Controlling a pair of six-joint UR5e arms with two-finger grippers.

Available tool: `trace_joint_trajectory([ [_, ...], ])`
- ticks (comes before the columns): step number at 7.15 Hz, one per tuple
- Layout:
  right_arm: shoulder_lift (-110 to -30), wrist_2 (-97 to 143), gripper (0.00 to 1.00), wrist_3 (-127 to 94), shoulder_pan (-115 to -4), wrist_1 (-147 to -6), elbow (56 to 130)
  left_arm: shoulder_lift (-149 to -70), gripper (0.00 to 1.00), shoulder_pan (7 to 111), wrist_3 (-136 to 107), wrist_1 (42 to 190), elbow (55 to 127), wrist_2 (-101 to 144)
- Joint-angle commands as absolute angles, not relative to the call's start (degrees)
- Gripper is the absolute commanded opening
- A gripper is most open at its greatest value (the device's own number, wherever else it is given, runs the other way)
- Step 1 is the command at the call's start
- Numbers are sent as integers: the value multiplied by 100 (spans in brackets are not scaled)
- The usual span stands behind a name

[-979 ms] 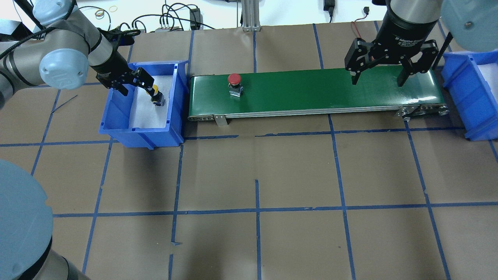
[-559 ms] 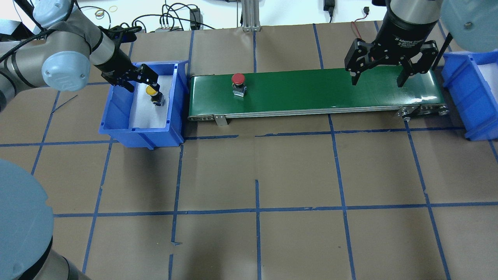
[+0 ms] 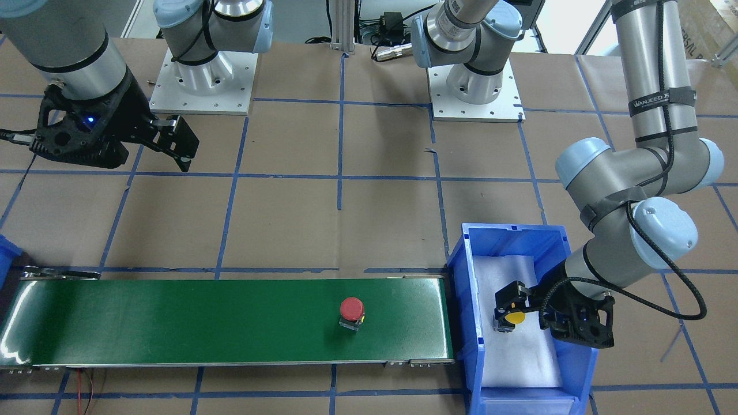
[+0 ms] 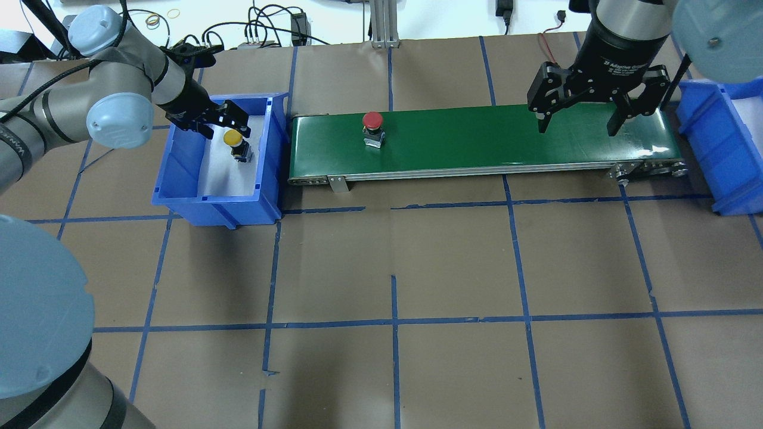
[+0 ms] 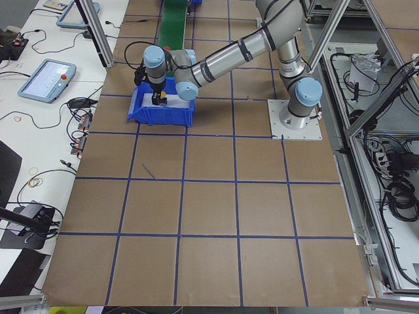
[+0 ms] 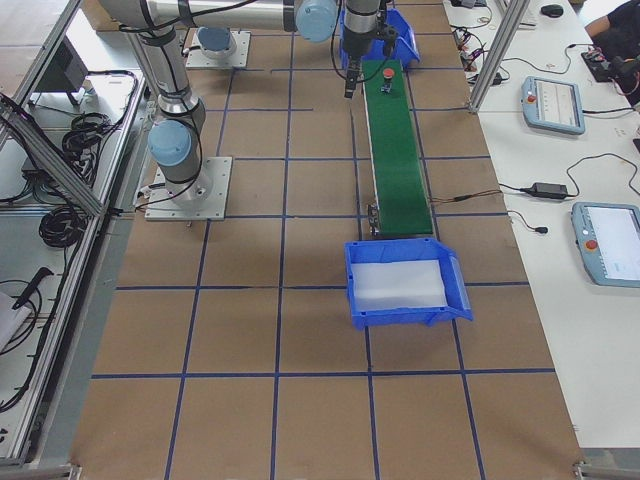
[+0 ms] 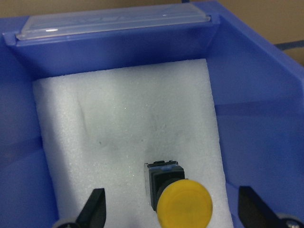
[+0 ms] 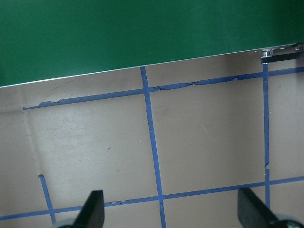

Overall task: Transport two buttons from left to right
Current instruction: 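Move the left gripper back into the bin and grasp the yellow button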

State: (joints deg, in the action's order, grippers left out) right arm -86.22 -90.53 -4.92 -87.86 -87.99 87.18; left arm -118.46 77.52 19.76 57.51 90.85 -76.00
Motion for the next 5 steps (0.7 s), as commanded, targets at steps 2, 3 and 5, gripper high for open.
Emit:
trace_joint_trajectory([
  [2,-8622,-9053,100,-492,-8780,-8807,8719,-11865,57,7761,1881,5800,9088,-7585],
  [3,-8622,-9053,100,-492,-8780,-8807,8710,-11865,41,7761,1872,5809,9123,-7594],
  [5,-8622,-9053,100,-492,-8771,-8815,8719,-11743,29,7813,1881,5862,9062,-7620],
])
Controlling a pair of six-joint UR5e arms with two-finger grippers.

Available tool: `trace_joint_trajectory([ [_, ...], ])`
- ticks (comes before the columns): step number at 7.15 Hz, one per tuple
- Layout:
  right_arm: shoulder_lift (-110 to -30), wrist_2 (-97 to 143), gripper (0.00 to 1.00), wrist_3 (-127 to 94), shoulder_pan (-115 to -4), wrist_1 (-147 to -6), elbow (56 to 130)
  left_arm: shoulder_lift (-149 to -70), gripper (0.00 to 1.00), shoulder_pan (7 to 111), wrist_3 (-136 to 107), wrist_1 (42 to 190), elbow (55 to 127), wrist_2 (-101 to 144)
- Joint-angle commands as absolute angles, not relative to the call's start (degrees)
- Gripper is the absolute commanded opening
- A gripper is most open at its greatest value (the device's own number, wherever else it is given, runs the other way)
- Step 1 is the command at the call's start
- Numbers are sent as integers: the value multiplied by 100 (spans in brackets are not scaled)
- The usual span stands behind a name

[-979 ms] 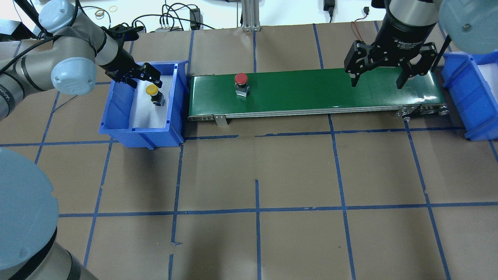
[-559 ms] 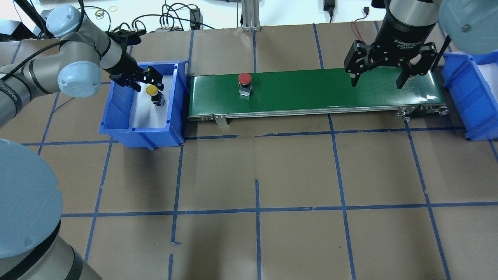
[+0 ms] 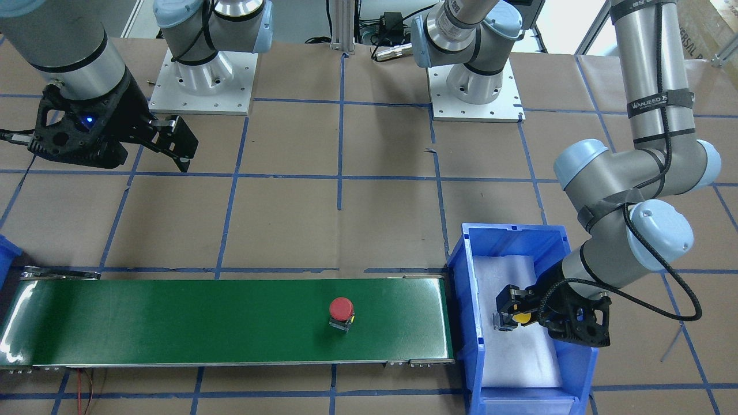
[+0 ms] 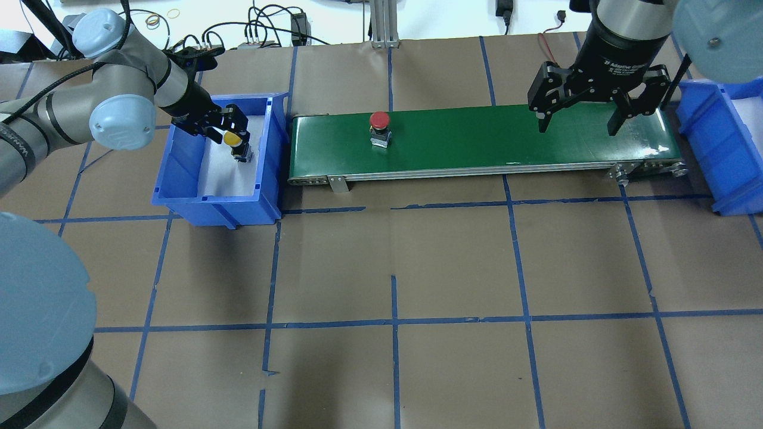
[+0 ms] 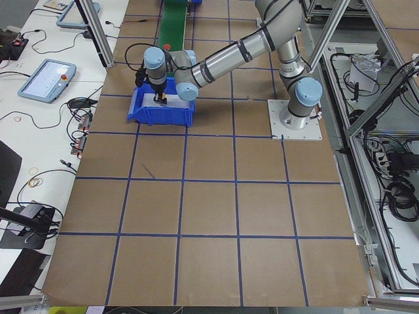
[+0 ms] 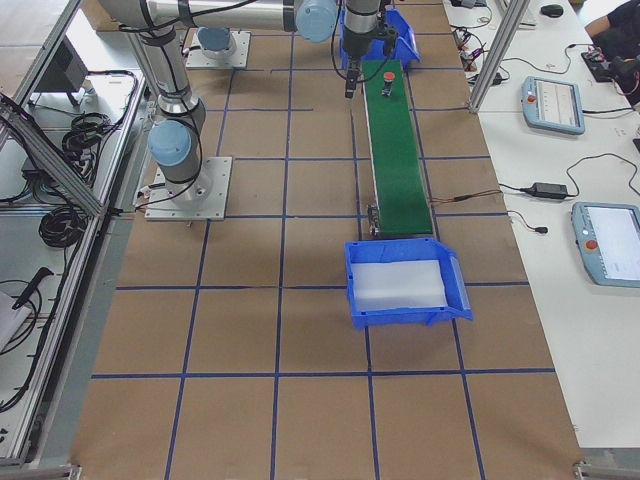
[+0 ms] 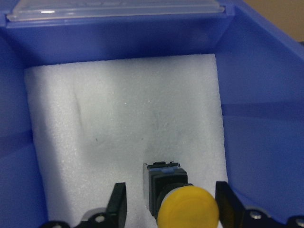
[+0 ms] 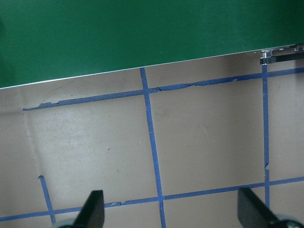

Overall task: Transport two buttons from left to right
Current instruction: 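Move the left gripper back into the bin and grasp the yellow button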

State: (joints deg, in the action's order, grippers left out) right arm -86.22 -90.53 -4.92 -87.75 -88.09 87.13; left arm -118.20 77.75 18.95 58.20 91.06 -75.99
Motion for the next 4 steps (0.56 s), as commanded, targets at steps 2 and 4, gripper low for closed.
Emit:
trace_joint_trajectory([
  [2,-8622,-9053,100,-492,-8771,-8807,8710,-11252,29,7875,1575,6518,8939,-8091],
  [4,-8622,-9053,100,-466,-8719,-8807,8684,-10996,29,8399,963,6750,8641,-8408],
])
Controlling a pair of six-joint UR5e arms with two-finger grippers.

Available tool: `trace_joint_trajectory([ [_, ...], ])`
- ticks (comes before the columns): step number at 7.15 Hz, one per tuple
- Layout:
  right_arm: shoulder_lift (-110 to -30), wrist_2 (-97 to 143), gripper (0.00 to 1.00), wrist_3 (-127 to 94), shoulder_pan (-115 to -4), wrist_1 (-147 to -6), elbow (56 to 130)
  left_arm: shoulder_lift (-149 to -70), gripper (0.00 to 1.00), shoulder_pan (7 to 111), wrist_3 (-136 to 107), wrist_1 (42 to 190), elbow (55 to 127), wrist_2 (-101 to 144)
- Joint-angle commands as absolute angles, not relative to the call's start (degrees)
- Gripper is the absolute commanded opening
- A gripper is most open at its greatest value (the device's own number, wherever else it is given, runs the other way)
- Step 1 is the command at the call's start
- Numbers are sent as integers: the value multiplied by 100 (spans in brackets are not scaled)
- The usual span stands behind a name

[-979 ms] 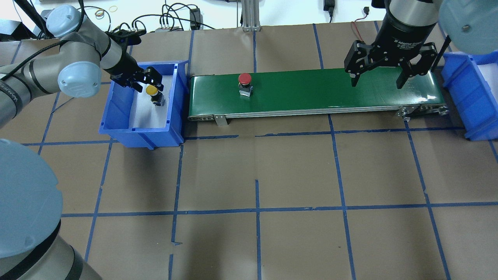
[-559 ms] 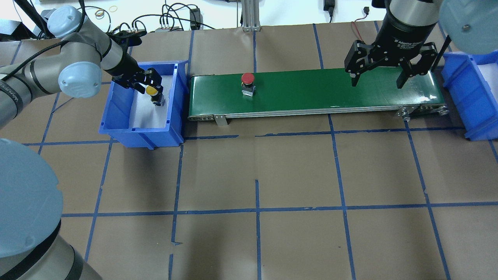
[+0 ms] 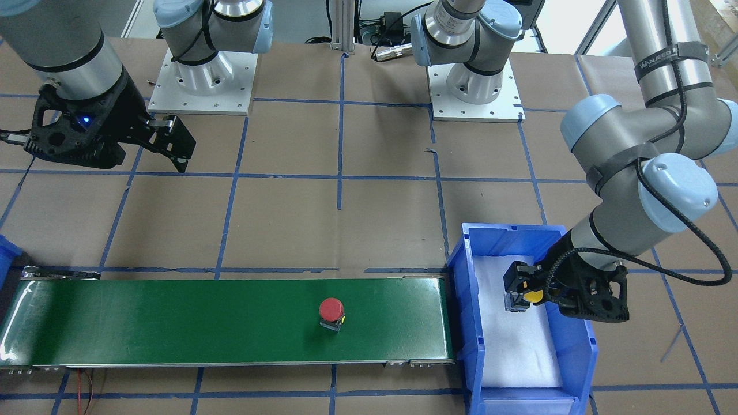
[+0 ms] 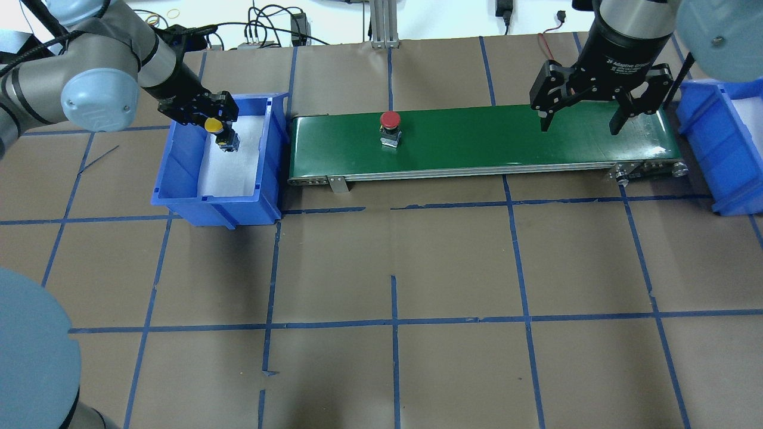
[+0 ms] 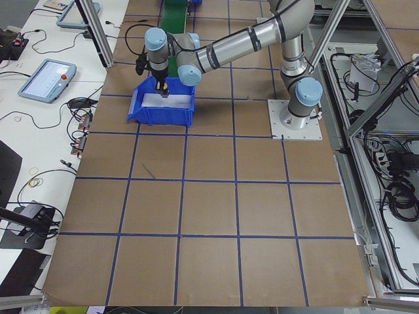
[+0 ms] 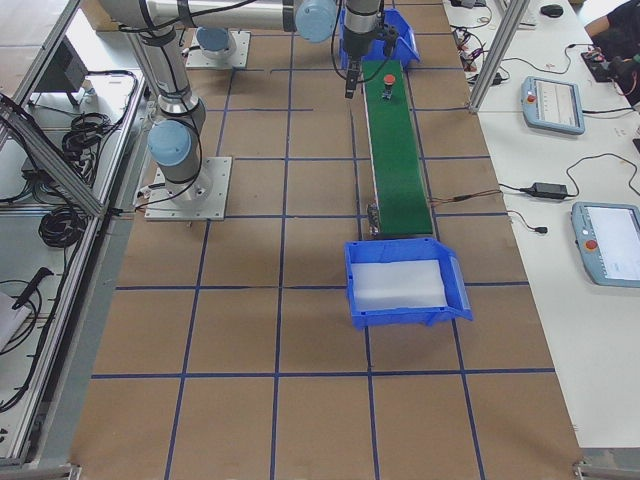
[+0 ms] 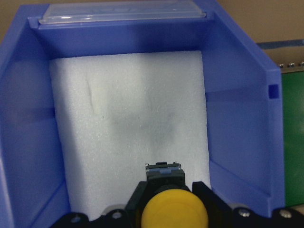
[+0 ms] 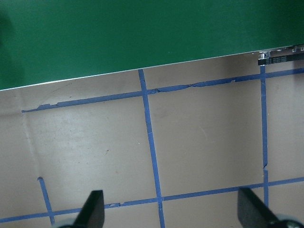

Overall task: Transport two buttons from left to right
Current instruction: 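Carry the yellow button with the left gripper onto the conveyor belt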

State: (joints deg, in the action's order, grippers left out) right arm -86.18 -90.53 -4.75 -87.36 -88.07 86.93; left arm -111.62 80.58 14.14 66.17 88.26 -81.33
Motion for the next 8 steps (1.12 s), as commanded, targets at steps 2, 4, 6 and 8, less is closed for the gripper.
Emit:
trace_joint_trajectory([
  [2,-8622,-9053,100,-466,-8719,-8807,8684,-11030,29,8980,-408,6707,8534,-8456],
  [4,-8701,-9053,100,-448,-8745,-8807,8666,-11074,29,9471,-771,6680,8490,-8490],
  [6,-8719,-9053,100,-448,-8815,-8798,8701,-11529,29,9703,-844,6043,8490,-8464],
  [8,-8710,-9053,100,-439,-8807,-8789,8701,-12005,30,9703,-853,5511,8499,-8455],
])
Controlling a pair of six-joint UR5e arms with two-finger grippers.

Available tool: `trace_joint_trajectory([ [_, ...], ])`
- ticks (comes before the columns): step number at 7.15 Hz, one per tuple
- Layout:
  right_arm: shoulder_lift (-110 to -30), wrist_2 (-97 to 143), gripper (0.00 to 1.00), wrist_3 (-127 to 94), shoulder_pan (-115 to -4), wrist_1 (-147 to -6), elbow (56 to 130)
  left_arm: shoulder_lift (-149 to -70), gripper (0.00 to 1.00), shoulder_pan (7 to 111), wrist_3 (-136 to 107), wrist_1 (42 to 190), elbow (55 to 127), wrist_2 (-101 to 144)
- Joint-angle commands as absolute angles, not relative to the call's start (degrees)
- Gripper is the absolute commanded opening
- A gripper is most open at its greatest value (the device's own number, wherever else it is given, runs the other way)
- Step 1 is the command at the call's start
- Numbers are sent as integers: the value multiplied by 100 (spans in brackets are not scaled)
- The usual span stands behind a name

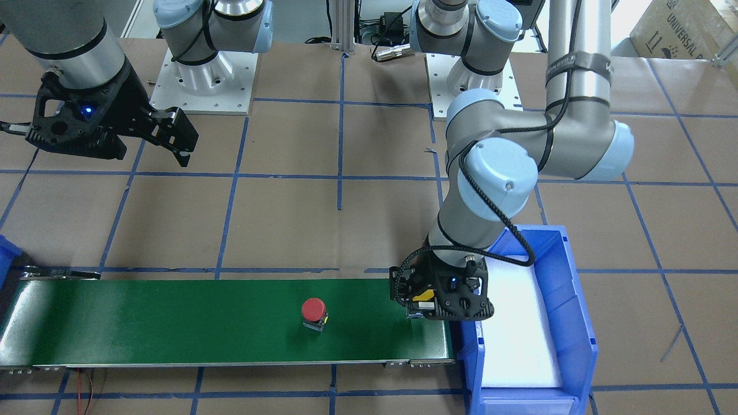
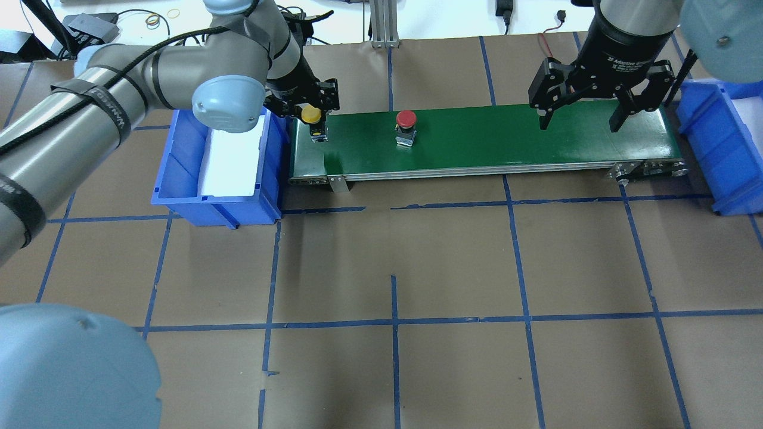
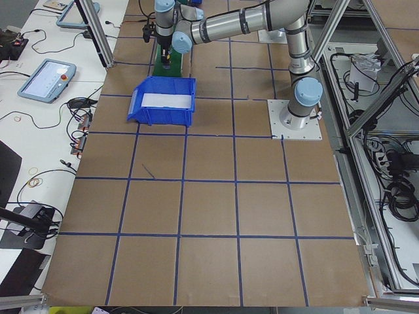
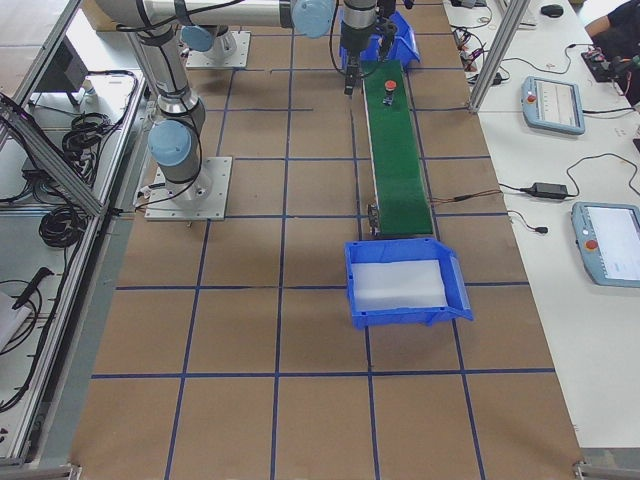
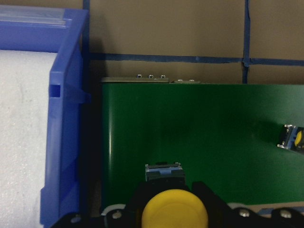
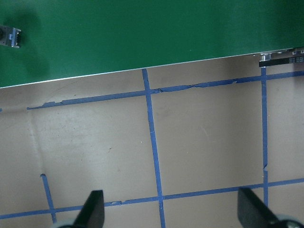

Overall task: Transport two buttons from left to right
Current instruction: 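Carry the yellow button with the left gripper onto the conveyor belt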

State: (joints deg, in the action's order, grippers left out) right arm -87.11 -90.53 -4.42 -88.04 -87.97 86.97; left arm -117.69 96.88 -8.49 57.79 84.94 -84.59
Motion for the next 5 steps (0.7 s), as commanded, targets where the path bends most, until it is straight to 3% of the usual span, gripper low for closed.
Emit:
trace_joint_trajectory([
  [1,-8710,-9053,100,-439,-8798,-8798,8701,-12006,30,9703,-861,5502,8560,-8446],
  [2,-8710,-9053,100,-439,-8789,-8798,8701,-11997,31,9703,-853,5476,8552,-8368],
  [3,-8710,-9053,100,-439,-8789,-8789,8692,-11971,88,9703,-861,5484,8578,-8271],
  [4,-8710,-9053,100,-439,-8789,-8789,8701,-11953,97,9703,-844,5502,8526,-8288],
  [5,-8719,-9053,100,-439,-8798,-8789,8710,-11884,100,9703,-826,5511,8517,-8297],
])
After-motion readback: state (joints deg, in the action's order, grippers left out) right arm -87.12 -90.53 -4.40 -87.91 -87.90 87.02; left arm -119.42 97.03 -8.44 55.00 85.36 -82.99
